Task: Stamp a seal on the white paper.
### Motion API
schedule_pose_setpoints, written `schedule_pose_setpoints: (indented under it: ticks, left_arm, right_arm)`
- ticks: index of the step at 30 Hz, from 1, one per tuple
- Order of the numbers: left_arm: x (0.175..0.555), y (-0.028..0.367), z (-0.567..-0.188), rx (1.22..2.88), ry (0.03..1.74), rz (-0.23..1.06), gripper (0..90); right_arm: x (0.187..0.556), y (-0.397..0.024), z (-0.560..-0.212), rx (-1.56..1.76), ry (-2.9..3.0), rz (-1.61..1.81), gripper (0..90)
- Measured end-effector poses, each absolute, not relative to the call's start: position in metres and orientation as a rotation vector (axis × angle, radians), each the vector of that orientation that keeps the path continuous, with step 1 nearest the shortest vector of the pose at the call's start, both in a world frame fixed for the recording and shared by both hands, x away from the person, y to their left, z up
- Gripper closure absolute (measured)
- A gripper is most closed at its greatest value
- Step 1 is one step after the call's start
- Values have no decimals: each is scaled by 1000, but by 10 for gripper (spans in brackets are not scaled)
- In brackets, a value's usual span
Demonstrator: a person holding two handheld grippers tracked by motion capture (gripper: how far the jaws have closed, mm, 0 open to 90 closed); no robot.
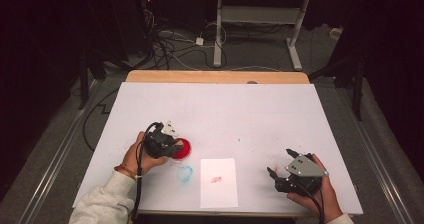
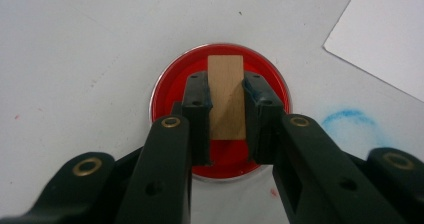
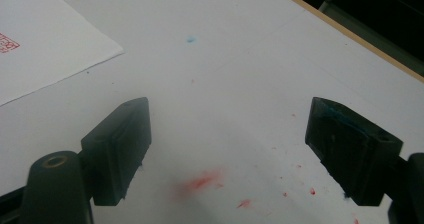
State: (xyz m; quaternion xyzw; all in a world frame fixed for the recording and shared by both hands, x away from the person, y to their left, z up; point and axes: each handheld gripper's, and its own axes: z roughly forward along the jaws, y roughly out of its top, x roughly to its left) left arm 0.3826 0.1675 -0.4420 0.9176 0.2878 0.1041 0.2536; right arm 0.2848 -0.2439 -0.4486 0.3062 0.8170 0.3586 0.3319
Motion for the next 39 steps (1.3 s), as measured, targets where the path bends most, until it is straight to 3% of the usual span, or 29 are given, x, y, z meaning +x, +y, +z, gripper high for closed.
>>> schedule_pose_setpoints:
  ticks: [16,21,26,31,39]
  left_arm:
    - [385,167,-447,2509,800,260,718]
    - [385,168,-448,2506,809,261,688]
    - [383,169,-444,2473,829,291,581]
    - [380,170,-441,2478,786,278,735]
    - [383,169,-441,2481,815,250,738]
  right_arm:
    - [285,-242,-450,788,2153,922,197]
    - [286,-242,-450,787,2154,927,197]
    - [286,-242,-450,788,2153,928,197]
    - [286,-241,-450,782,2156,927,197]
    - [286,-242,-450,780,2157,928,197]
